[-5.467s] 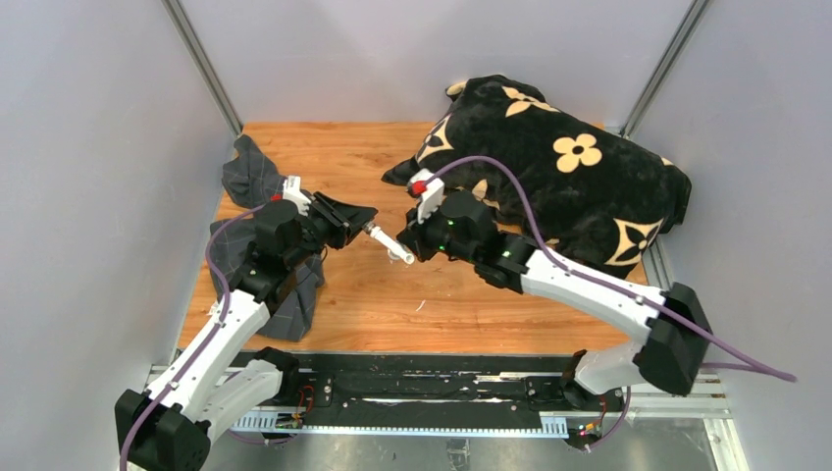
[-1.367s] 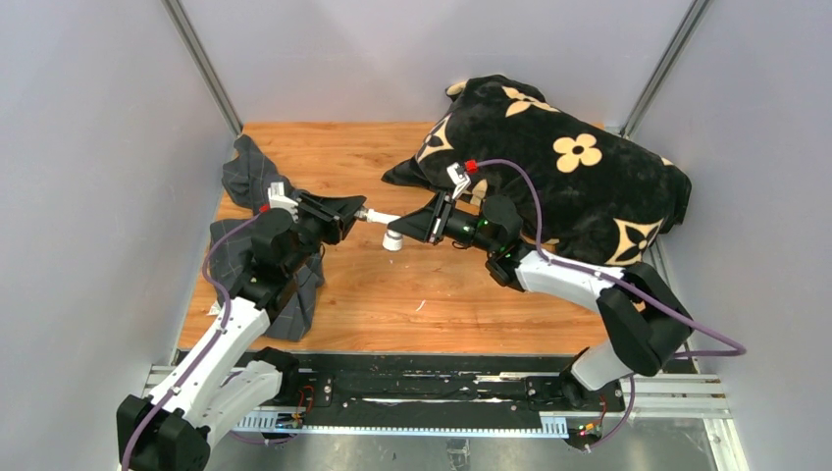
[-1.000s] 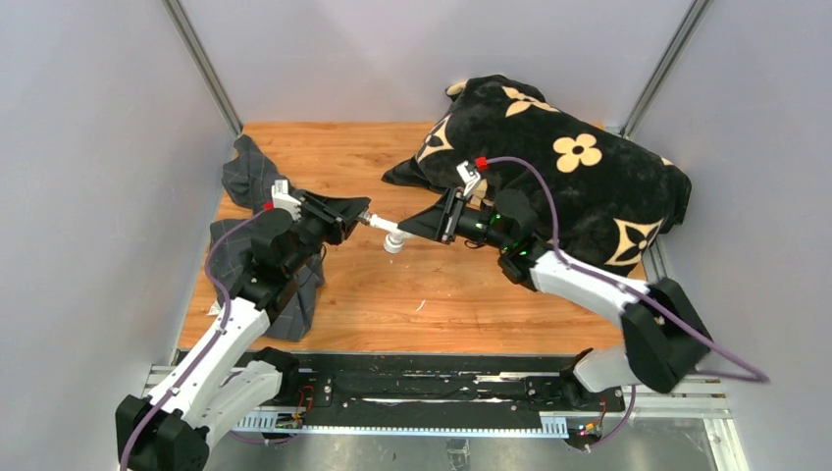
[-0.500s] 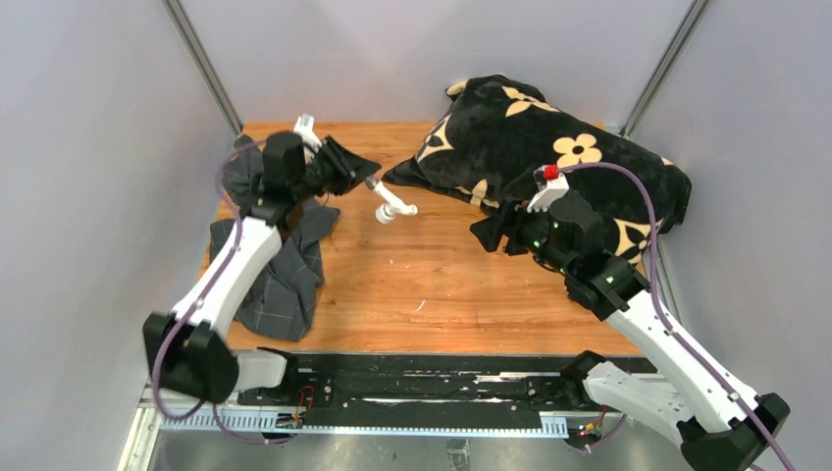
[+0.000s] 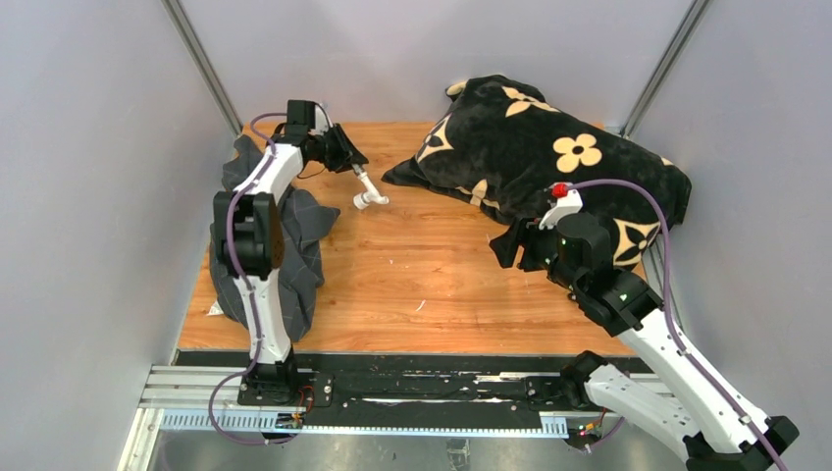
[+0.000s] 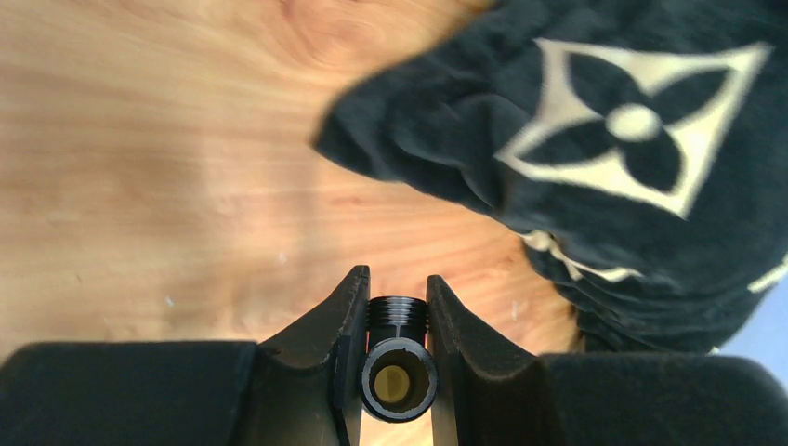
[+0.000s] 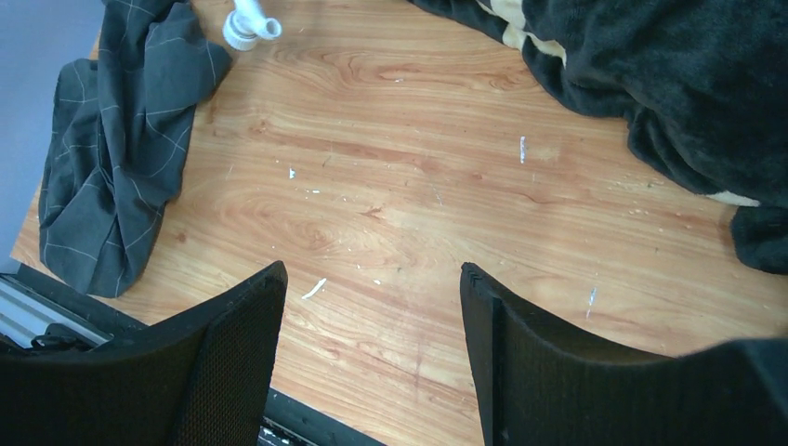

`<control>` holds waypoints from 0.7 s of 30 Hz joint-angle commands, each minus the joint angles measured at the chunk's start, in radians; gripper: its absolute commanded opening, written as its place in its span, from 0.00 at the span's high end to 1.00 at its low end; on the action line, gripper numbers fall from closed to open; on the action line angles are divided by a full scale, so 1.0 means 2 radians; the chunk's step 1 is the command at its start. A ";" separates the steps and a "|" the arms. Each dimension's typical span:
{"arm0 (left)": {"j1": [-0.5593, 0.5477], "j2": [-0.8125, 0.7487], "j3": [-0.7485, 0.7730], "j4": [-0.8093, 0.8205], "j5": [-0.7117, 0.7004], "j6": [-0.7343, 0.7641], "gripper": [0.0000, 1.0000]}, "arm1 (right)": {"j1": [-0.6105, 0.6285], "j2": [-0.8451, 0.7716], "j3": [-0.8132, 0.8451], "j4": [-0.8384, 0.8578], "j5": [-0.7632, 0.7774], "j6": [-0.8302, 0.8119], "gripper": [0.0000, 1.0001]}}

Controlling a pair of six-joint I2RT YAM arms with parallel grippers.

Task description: Install the water faucets

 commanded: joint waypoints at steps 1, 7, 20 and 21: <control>0.013 0.095 0.109 -0.066 0.040 0.040 1.00 | -0.006 -0.013 -0.011 -0.012 0.011 -0.003 0.32; 0.025 0.173 0.233 -0.129 0.013 0.043 0.43 | -0.006 -0.020 -0.013 -0.032 0.019 0.004 0.32; 0.014 0.045 0.152 -0.143 -0.066 0.110 0.02 | -0.006 0.043 0.037 -0.069 0.059 -0.011 0.22; 0.006 0.007 0.122 -0.132 -0.078 0.118 0.02 | -0.006 0.057 0.051 -0.076 0.068 -0.010 0.21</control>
